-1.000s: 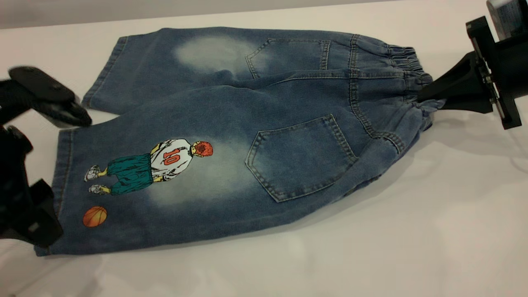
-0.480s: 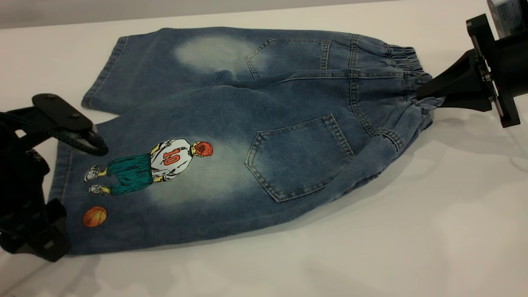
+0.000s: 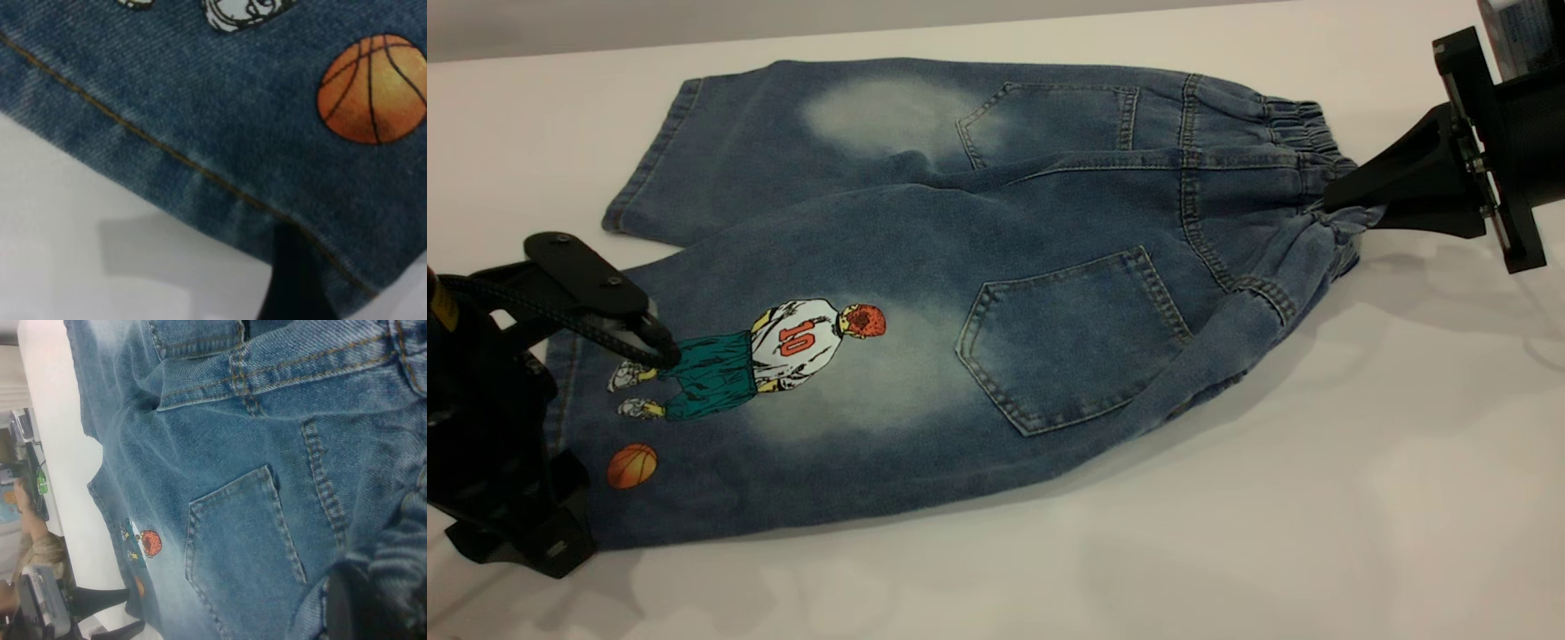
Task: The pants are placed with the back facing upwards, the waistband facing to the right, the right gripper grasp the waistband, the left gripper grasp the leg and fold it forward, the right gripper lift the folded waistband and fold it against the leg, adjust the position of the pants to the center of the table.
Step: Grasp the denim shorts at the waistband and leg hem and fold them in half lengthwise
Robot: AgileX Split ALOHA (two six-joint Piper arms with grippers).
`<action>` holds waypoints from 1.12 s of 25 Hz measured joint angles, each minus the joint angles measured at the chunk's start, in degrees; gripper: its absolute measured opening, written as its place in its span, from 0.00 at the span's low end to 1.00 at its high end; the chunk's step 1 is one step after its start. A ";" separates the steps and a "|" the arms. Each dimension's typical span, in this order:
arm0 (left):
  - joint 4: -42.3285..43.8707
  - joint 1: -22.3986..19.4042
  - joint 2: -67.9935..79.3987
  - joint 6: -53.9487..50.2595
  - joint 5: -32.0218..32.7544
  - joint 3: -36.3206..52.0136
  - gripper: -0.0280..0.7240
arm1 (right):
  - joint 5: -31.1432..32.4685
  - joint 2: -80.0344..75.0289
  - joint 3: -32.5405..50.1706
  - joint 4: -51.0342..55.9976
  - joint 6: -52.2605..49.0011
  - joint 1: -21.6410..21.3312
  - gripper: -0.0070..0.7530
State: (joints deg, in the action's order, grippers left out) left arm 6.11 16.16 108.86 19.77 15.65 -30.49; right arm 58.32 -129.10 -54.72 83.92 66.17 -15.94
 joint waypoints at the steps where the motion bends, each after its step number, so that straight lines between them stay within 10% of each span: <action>1: 0.00 0.00 0.17 0.00 -0.32 0.00 0.57 | 0.18 0.00 0.00 0.00 0.07 0.00 0.05; 11: -0.04 0.00 0.69 0.00 -1.22 0.00 0.17 | 3.91 0.00 0.00 1.42 1.52 0.00 0.05; 28: -1.51 0.00 -20.07 0.73 12.93 0.10 0.16 | -0.59 10.70 9.85 -3.95 -1.23 -0.03 0.05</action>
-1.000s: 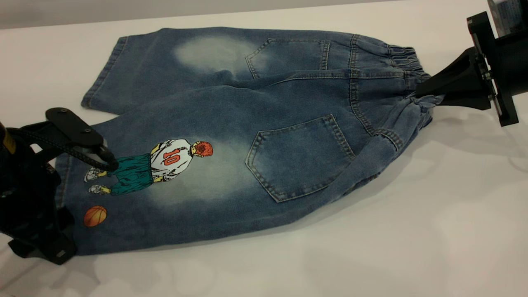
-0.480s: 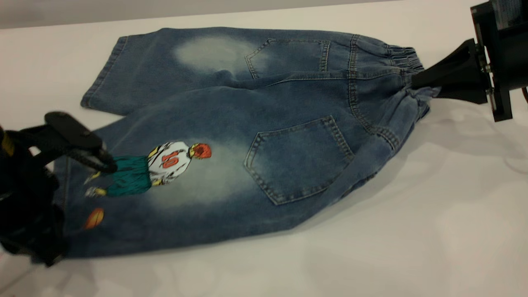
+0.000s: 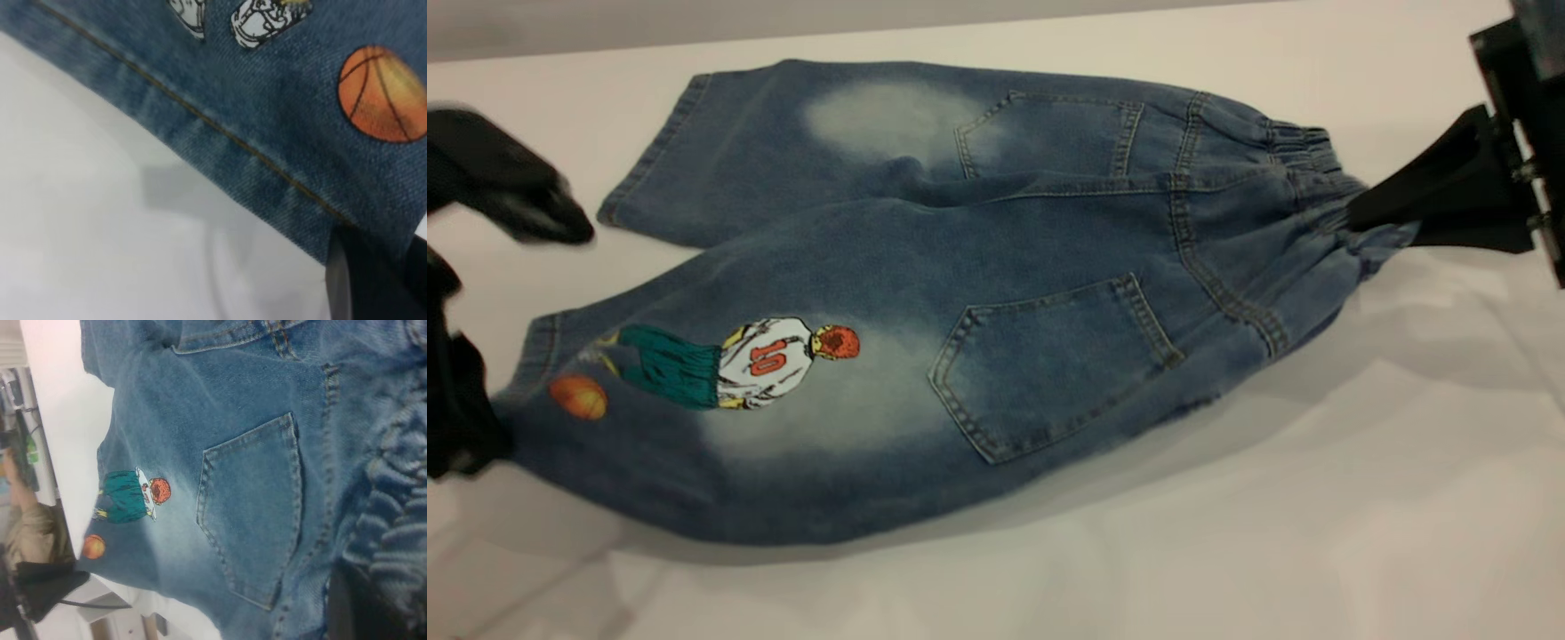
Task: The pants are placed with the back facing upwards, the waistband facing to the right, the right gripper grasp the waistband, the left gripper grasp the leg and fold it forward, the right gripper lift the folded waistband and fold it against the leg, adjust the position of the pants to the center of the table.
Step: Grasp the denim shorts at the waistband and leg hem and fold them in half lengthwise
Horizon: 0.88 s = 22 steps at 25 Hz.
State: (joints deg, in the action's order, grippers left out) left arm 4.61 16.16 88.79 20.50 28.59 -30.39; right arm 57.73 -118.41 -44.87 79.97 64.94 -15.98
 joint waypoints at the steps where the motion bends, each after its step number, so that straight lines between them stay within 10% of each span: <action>1: 0.47 0.00 -1.75 0.03 -0.37 0.00 0.16 | -0.06 1.13 0.07 -0.42 -0.56 0.00 0.05; 15: 4.31 -0.05 -13.41 -0.44 6.29 -8.62 0.16 | 2.27 10.36 1.15 -5.70 -9.56 0.00 0.05; 22: 11.33 -1.23 -11.00 -5.10 -2.04 -14.50 0.16 | 2.53 11.16 1.03 3.90 -9.99 0.00 0.05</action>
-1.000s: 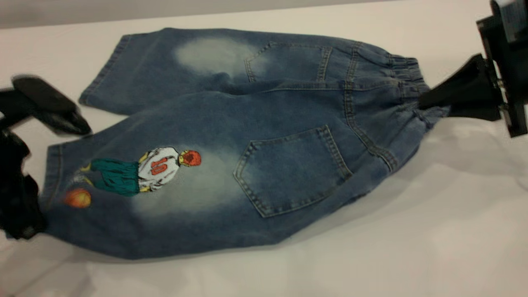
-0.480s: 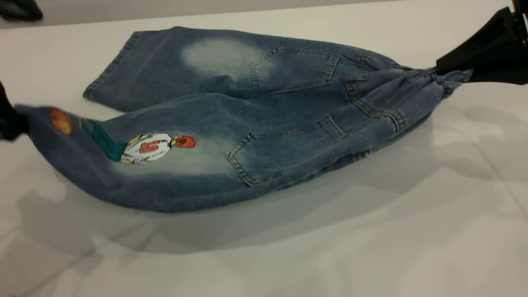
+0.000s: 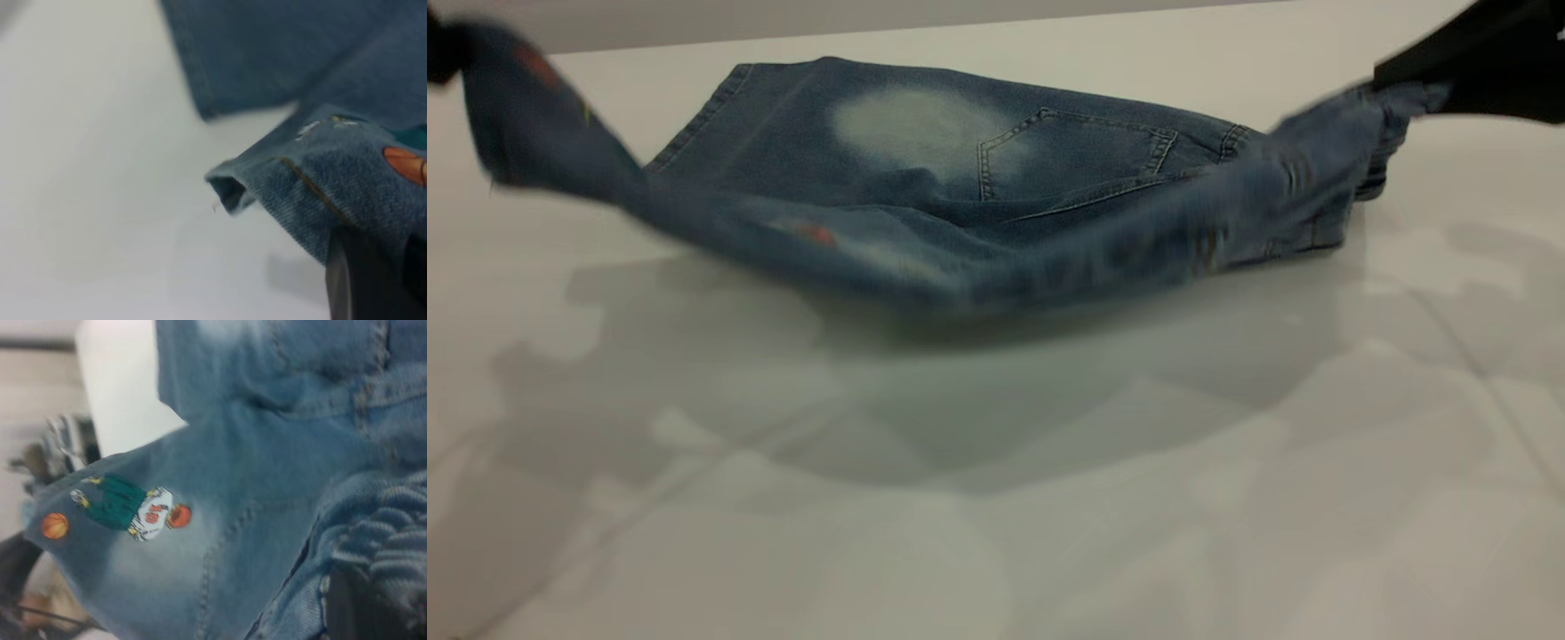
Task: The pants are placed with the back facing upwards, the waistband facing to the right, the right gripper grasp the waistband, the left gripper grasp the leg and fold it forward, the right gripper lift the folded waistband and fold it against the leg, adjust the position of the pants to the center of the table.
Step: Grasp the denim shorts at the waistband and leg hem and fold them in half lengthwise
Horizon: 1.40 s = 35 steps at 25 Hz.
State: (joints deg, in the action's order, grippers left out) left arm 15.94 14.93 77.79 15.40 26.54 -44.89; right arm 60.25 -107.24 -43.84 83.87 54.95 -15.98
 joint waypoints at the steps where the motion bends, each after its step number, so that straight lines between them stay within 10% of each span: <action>1: 0.83 0.00 1.04 -0.08 -0.05 -1.15 0.16 | 0.33 0.00 0.00 1.27 0.00 0.00 0.05; 12: 0.80 0.00 16.17 0.08 -6.86 -13.62 0.16 | -0.79 -0.37 -0.50 16.12 -8.86 0.00 0.05; 35: 0.66 0.00 38.85 -3.60 -10.33 -30.26 0.16 | -25.97 -2.67 -0.62 16.25 -37.79 0.06 0.06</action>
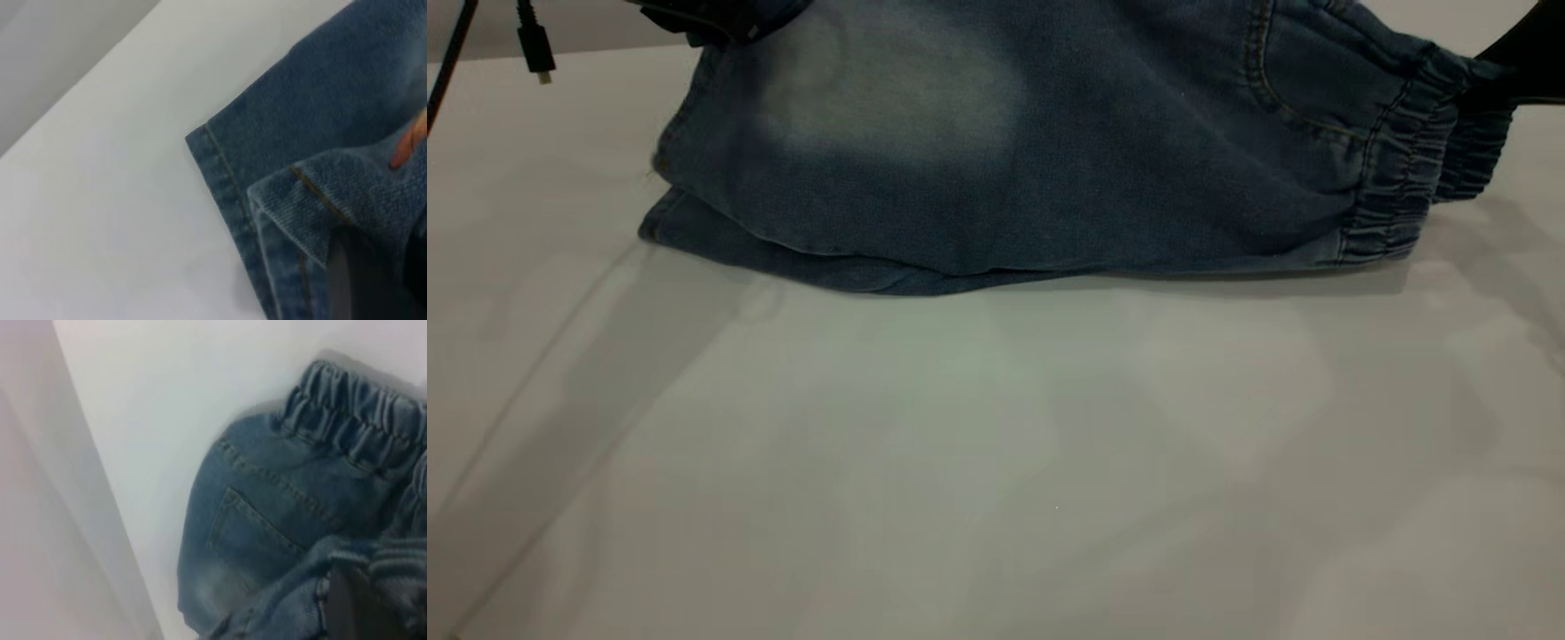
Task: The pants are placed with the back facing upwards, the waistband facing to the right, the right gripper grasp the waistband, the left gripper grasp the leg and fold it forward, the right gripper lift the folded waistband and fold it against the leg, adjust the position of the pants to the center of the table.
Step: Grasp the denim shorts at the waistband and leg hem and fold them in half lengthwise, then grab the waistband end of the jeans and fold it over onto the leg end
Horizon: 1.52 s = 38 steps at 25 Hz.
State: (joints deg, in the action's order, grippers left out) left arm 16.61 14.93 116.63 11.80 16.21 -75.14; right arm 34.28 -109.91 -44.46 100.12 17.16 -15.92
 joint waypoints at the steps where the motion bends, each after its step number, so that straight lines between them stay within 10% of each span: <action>1: 0.00 0.00 0.14 -0.25 -0.09 0.00 0.16 | 0.09 -0.38 0.00 0.00 -0.33 0.00 0.06; 11: 0.11 0.00 0.39 -0.19 1.18 0.05 0.20 | 3.37 -2.31 -3.66 -0.23 2.47 0.00 0.14; 23: 0.11 0.00 0.34 -0.27 1.48 0.05 0.52 | 2.81 -2.31 -5.72 -0.19 9.48 0.00 0.55; 38: 1.47 0.77 -3.47 -0.21 7.55 0.05 0.53 | 6.44 -4.72 -5.67 -14.80 19.48 2.04 0.58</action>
State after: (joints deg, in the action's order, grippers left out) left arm 18.08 15.70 113.16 11.59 23.76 -75.09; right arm 40.72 -114.63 -50.13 85.32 36.64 -13.88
